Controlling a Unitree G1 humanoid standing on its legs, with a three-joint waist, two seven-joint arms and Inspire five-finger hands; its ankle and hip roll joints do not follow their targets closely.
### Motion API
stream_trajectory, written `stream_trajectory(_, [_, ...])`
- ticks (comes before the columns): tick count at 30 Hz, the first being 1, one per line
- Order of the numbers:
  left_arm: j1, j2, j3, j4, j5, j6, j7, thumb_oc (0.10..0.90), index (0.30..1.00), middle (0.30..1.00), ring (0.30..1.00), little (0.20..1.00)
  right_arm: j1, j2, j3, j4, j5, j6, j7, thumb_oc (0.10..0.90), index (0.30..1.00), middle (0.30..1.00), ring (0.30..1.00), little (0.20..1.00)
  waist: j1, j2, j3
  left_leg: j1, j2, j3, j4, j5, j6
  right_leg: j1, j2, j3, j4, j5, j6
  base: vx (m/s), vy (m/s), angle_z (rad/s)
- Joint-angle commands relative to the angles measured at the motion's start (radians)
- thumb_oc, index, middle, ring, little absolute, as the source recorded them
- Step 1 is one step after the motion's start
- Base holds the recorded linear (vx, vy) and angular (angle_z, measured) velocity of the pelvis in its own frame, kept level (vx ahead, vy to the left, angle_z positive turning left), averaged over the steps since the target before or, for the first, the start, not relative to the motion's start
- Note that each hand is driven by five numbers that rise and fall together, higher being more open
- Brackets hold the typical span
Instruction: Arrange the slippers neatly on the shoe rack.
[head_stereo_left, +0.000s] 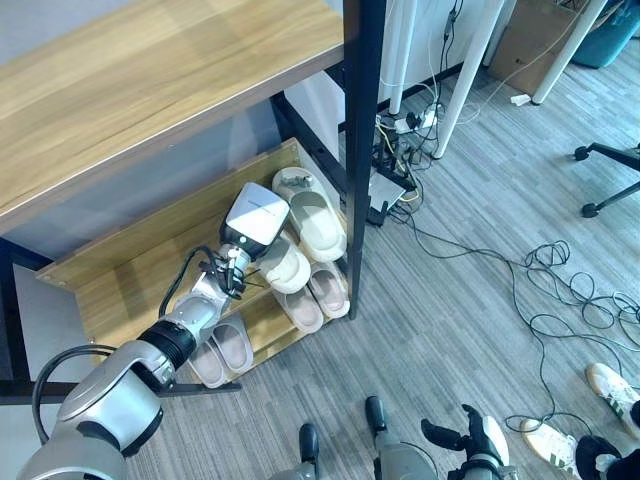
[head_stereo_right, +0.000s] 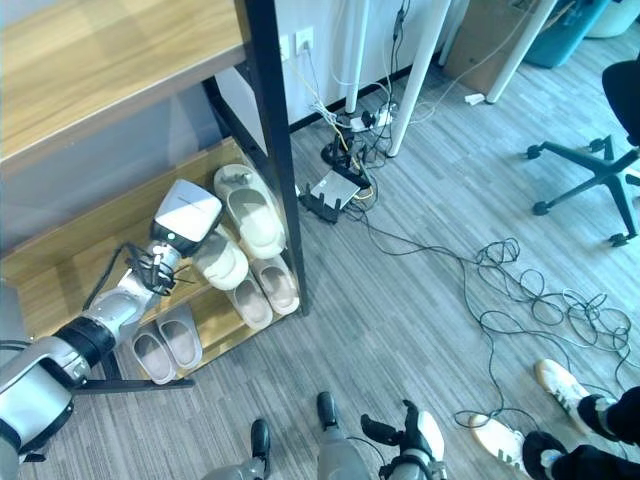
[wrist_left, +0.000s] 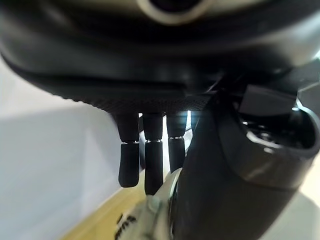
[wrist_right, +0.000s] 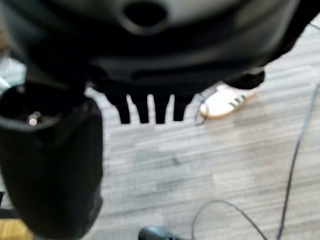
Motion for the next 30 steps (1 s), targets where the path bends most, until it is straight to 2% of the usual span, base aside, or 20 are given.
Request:
stream_trajectory(1, [-0.165,0.001,0.062,0.044,0.036,0.049,0.057,0.4,0.3,0.3,0.3,0.3,0.063,-0.016,-0.009,-0.02,0.028,-0.023,-0.044,0.8,0.9,0.9,0.9,0.9,0.002,-0.026,-0.039,-0.032,-0.055,-0.005,0.016,-0.091,0.032,0.033,-0.014,0.025,0.005,-0.125,0.095,0.02,0.002,0.08])
stream_trajectory(20, [-0.294,-0.019,-0.038,0.19,0.048,0.066,0.073,0.4,0.3,0.3,0.3,0.3,0.045,-0.028,0.007,-0.038,0.046,-0.064,-0.057,0.8,0.9,0.9,0.9,0.9,-0.015,-0.046,-0.044,-0.06,-0.045,-0.005,0.006,-0.093,0.025,-0.006,-0.003,0.031,0.005,-0.125,0.095,0.01,0.001,-0.01])
stream_trajectory(30, [-0.365,0.062,-0.134,0.155,0.086,0.034,0.054,0.4,0.3,0.3,0.3,0.3,0.018,-0.027,0.008,-0.045,0.062,-0.073,-0.063,0.8,0.9,0.9,0.9,0.9,-0.016,-0.056,-0.034,-0.088,-0.046,0.002,0.008,-0.088,0.025,-0.035,-0.007,0.032,0.005,-0.113,0.096,0.0,0.0,0.0])
